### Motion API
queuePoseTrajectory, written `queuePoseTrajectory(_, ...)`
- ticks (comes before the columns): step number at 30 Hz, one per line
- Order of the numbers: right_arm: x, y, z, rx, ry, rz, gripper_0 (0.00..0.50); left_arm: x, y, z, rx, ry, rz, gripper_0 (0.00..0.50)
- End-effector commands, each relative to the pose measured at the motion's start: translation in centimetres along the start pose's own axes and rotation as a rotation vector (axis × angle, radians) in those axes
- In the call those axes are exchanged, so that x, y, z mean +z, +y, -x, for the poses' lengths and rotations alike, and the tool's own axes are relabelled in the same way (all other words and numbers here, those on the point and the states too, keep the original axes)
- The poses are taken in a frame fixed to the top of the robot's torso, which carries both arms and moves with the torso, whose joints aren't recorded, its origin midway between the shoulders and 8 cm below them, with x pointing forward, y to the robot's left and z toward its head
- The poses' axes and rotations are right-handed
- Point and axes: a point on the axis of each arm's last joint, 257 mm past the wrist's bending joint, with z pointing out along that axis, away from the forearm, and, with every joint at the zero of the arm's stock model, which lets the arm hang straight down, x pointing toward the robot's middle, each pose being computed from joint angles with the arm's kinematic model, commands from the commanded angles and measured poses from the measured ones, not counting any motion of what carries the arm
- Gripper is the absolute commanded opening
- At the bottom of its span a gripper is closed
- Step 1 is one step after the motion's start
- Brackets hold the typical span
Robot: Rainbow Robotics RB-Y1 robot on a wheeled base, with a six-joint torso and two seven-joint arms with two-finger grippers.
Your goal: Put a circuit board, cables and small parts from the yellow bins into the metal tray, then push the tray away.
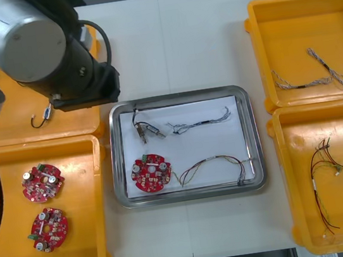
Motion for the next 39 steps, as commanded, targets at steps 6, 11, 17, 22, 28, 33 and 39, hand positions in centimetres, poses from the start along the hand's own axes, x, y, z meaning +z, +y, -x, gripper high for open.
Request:
queuePoseTrajectory(6, -1.8, 5.7, 3.5, -0.19, -0.042, 0.016, 0.5, -4.0, 4.3, 1.7, -0.025, -0.041, -0.017, 0.5)
queuePoseTrajectory(11, -2.1, 10.1, 4.1, -0.3, -0.034, 0.102, 0.5, -4.5, 7.6, 1.2, 0.016, -0.042, 0.013, 0.5)
queuePoseTrajectory(17, -2.1, 14.8, 3.2, -0.454, -0.006, 0.157, 0.5, -4.9, 10.6, 0.6, 0.036, -0.039, 0.029, 0.5)
queuePoseTrajectory(22, -1.6, 17.9, 2.1, -0.584, 0.031, 0.17, 0.5, -5.5, 12.5, -0.1, 0.057, -0.049, 0.034, 0.5)
queuePoseTrajectory(28, -0.8, 22.0, 0.3, -0.758, 0.077, 0.2, 0.5, -6.1, 15.0, -1.7, 0.047, -0.053, 0.047, 0.5)
queuePoseTrajectory(33, -0.1, 25.7, -0.2, -0.85, 0.057, 0.235, 0.5, -6.5, 16.7, -3.0, 0.036, -0.03, 0.051, 0.5)
queuePoseTrajectory(39, 1.1, 30.2, -0.7, -0.947, -0.007, 0.277, 0.5, -6.7, 19.1, -4.4, 0.016, -0.015, 0.079, 0.5)
